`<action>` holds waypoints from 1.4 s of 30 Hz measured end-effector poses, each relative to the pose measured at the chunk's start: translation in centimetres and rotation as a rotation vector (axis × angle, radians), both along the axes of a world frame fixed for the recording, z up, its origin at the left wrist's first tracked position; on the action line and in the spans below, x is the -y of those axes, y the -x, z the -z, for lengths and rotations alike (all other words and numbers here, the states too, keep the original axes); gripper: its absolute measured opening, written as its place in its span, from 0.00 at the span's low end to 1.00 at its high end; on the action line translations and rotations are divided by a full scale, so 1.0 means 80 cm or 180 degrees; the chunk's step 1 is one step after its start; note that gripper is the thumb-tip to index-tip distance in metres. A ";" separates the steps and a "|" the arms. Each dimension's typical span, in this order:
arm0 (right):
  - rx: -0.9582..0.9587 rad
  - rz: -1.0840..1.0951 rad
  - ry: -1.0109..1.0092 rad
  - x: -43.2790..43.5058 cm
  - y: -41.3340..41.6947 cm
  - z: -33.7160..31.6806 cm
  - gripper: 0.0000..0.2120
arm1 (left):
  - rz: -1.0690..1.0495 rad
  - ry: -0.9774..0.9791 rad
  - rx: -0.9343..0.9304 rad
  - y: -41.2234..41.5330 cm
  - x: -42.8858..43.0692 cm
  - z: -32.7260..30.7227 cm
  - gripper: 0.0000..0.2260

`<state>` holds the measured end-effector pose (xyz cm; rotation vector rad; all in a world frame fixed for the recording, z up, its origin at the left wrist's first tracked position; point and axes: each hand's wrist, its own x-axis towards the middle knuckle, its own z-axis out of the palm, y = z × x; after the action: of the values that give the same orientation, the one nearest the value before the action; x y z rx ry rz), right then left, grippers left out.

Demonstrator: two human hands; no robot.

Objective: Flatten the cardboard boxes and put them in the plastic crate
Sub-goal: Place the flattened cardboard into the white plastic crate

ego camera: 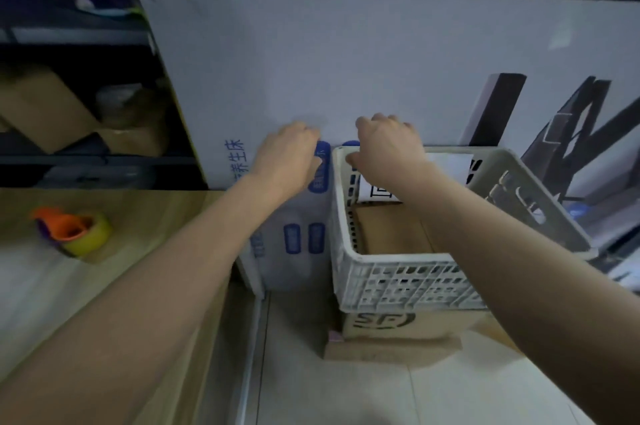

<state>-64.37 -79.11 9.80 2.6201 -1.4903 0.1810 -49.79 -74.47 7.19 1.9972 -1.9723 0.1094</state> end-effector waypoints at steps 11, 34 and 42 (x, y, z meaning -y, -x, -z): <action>-0.0092 -0.0307 0.0329 -0.195 -0.035 -0.046 0.22 | -0.0255 0.0193 0.0566 -0.040 -0.212 -0.057 0.12; 0.0223 -0.1213 0.0444 -0.618 -0.401 -0.003 0.17 | -0.1460 0.0014 0.0666 -0.354 -0.691 -0.018 0.18; 0.0175 -0.1314 0.0032 -0.750 -0.577 0.030 0.16 | -0.1662 -0.0235 0.0336 -0.538 -0.833 0.001 0.17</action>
<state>-18.18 -19.13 7.38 2.9026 -0.9382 0.2980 -6.78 -7.80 7.13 2.5560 -1.4788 0.2707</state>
